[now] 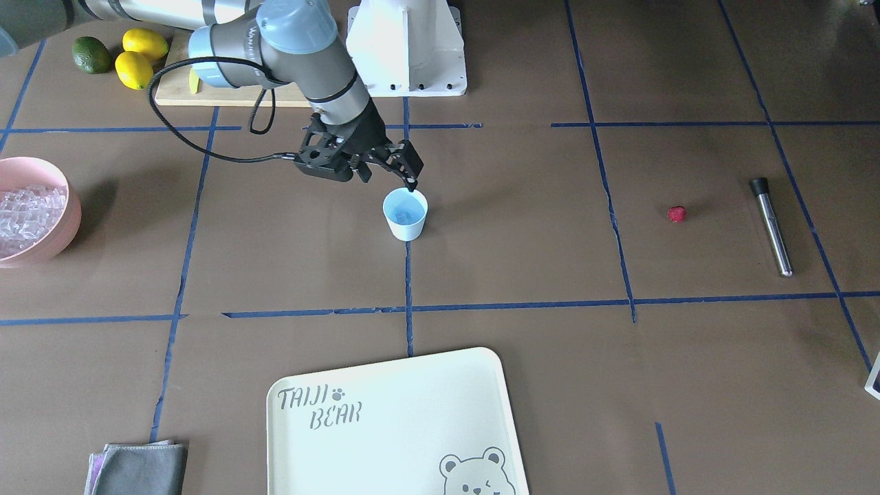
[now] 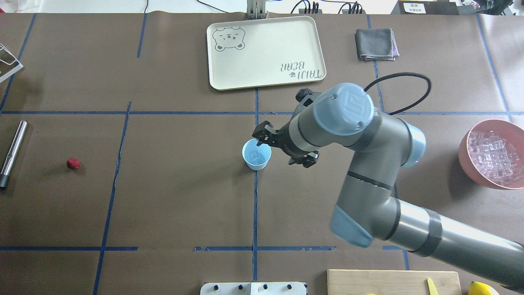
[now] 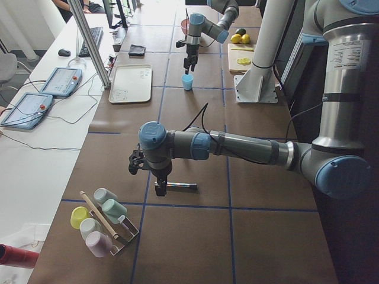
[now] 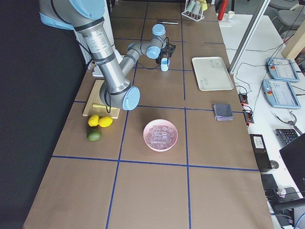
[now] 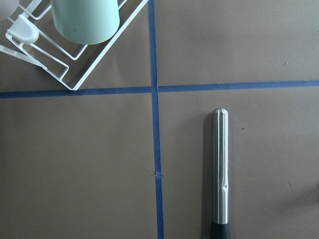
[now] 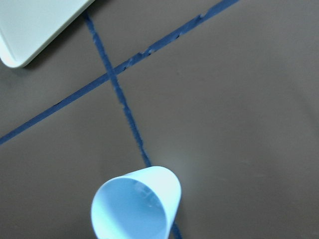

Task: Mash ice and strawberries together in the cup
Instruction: 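Move the right gripper back over the pink bowl, then lower the right gripper into the bowl and grasp a third ice cube, then carry the ice cube with the right gripper into the blue cup and release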

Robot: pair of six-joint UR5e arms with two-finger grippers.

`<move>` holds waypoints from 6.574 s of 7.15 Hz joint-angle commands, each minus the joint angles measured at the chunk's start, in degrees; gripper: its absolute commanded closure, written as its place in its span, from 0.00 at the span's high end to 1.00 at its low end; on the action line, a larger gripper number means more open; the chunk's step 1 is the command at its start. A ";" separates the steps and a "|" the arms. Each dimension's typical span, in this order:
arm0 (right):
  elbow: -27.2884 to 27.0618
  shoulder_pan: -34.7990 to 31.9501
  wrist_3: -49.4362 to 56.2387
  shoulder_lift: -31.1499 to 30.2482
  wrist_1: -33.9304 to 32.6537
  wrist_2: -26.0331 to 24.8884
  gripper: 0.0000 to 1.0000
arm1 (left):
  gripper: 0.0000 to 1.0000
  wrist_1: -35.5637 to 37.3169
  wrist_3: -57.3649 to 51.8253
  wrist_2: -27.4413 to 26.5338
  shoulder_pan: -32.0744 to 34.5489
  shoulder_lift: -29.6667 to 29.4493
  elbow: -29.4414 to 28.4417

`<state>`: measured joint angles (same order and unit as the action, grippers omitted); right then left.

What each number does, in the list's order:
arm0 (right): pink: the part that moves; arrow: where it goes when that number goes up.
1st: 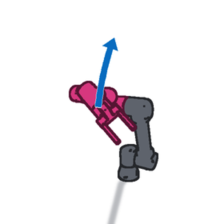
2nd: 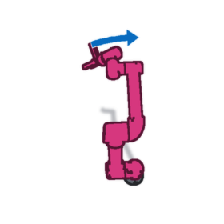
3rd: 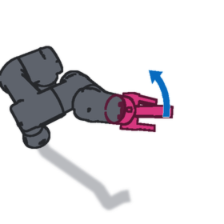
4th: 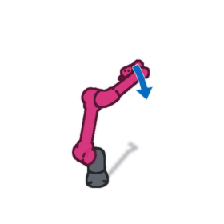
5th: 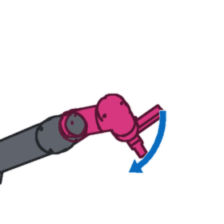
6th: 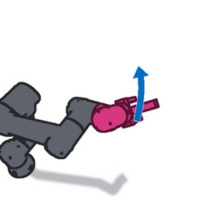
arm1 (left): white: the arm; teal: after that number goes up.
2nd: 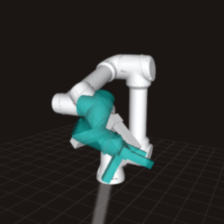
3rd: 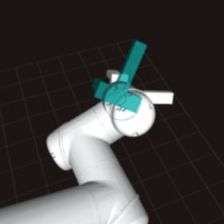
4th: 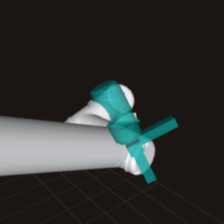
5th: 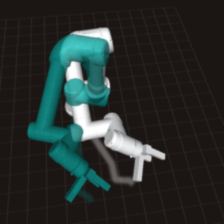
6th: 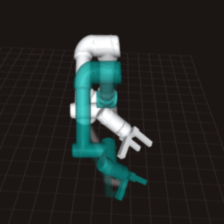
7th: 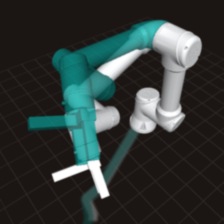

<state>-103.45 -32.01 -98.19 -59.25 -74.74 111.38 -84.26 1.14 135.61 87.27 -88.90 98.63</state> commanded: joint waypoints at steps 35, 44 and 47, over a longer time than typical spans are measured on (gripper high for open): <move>-14.32 -12.54 15.52 -17.89 0.47 11.29 0.00 | 1.00 -0.03 0.00 0.09 0.00 0.48 1.30; 6.16 5.90 -2.88 8.10 0.30 -10.83 0.19 | 1.00 -0.03 0.00 0.09 0.00 0.48 1.30; 4.68 4.60 -2.79 6.70 -0.23 -10.40 0.99 | 1.00 -0.12 0.00 0.09 0.00 0.48 1.47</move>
<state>-97.77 -26.54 -101.05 -51.80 -74.84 100.61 -84.34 1.11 135.65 87.27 -88.42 99.85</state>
